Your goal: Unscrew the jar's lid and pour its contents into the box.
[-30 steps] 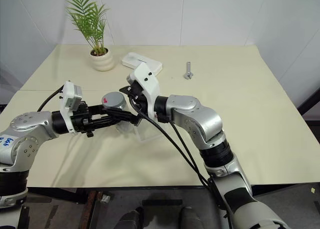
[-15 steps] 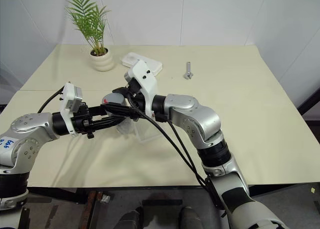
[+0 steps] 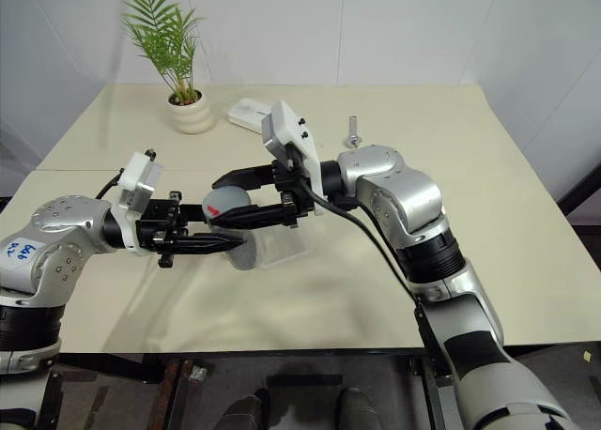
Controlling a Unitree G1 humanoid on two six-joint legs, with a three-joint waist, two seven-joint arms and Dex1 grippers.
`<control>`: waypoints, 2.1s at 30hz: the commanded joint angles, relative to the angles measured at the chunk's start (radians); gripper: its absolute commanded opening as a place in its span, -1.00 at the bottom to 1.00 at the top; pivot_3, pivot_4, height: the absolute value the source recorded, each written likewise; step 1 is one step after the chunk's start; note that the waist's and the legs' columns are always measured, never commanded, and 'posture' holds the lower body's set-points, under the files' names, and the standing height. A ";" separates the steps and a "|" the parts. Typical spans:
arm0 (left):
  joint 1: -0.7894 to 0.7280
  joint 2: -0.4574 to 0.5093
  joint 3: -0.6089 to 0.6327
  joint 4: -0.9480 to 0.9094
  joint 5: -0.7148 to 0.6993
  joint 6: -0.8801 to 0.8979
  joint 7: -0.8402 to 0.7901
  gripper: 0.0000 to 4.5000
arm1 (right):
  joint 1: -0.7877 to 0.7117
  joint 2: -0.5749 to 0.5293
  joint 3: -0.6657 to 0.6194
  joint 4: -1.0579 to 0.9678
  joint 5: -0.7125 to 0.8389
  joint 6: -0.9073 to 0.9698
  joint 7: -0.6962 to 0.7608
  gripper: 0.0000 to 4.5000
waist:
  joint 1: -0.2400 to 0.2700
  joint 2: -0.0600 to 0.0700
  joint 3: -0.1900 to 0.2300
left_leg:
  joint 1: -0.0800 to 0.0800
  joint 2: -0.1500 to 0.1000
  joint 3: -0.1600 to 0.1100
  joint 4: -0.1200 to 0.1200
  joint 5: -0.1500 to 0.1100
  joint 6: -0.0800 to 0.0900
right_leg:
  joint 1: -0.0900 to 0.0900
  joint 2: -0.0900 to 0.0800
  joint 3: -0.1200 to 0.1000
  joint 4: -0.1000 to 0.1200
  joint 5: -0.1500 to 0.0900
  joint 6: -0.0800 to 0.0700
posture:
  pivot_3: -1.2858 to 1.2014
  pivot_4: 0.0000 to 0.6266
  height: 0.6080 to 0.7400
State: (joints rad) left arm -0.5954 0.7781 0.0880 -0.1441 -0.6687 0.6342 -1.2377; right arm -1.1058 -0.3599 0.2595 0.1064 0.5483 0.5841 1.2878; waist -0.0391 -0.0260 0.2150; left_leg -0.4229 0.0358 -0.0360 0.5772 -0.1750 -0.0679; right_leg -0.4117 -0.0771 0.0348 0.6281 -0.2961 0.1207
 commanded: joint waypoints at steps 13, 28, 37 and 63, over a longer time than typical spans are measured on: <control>0.027 -0.057 0.087 -0.001 -0.047 -0.106 0.018 -0.17 | -0.035 -0.006 -0.048 0.090 -0.051 -0.055 -0.010 0.71 | 0.001 0.000 0.000 | 0.000 0.000 0.000 0.001 0.000 0.000 | 0.000 0.000 0.000 0.001 0.000 0.000 | 0.03 -0.52 1.00; 0.095 -0.095 0.130 -0.024 -0.028 -0.123 0.129 -0.17 | 0.014 0.055 -0.114 -0.081 0.028 0.061 -0.124 0.98 | 0.006 0.000 0.000 | 0.000 0.000 0.000 0.001 0.000 0.000 | 0.000 0.000 0.001 0.001 0.000 0.000 | 0.03 -0.52 1.00; 0.081 -0.113 0.106 -0.039 -0.032 -0.123 0.151 -0.17 | -0.003 0.132 -0.073 -0.051 -0.033 0.052 -0.213 0.98 | 0.008 0.000 0.000 | 0.000 0.000 0.000 0.002 0.000 0.000 | 0.000 0.000 0.001 0.002 0.000 0.000 | 0.03 -0.52 1.00; 0.106 -0.108 0.114 -0.074 -0.062 -0.117 0.151 -0.17 | -0.086 -0.028 -0.152 0.307 -0.120 -0.134 -0.053 0.98 | 0.008 0.000 0.000 | 0.000 0.000 0.000 0.002 0.000 0.000 | 0.000 0.000 0.001 0.001 0.000 0.001 | 0.03 -0.52 1.00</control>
State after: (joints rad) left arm -0.4923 0.6667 0.2002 -0.1424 -0.6825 0.5347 -1.0427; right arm -1.1697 -0.3443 0.1715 0.3590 0.4595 0.4681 1.2681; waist -0.0312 -0.0260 0.2150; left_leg -0.4230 0.0359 -0.0358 0.5792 -0.1752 -0.0684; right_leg -0.4115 -0.0770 0.0357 0.6295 -0.2957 0.1212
